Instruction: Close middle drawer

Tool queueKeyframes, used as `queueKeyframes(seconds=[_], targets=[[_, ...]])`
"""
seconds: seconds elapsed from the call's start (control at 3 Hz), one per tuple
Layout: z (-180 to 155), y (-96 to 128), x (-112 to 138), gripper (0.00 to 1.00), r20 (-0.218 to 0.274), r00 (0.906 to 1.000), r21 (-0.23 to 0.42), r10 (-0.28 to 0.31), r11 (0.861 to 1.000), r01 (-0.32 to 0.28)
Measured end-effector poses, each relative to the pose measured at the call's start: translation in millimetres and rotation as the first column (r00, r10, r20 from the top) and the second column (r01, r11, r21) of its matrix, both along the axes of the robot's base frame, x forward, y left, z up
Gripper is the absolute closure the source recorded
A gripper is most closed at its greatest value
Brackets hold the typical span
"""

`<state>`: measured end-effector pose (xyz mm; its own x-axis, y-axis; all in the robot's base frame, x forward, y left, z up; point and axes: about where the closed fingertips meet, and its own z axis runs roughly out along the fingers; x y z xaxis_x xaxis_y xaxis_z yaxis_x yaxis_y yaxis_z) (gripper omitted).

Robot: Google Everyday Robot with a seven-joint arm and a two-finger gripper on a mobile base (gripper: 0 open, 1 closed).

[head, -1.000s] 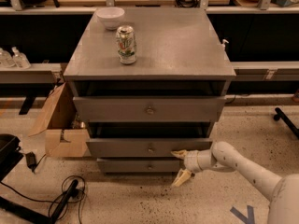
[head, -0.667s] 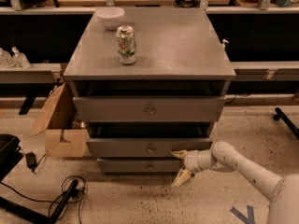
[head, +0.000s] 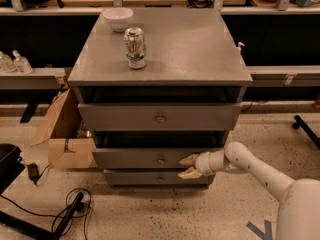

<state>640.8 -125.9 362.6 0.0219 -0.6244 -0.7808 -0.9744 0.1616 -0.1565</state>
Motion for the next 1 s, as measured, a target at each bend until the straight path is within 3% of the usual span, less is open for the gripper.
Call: queueKeyframes(seconds=[0.33,0.67,1.0], targets=[[3,4,14,0.80,0.008,0.9999,0.006,0.007,1.000,-0.007],[4,0,33,1.00,0.025,0.9996,0.014,-0.013,1.000,0.013],[6,-2,30,1.00,0.026,0.9996,0.013,-0.011,1.000,0.011]])
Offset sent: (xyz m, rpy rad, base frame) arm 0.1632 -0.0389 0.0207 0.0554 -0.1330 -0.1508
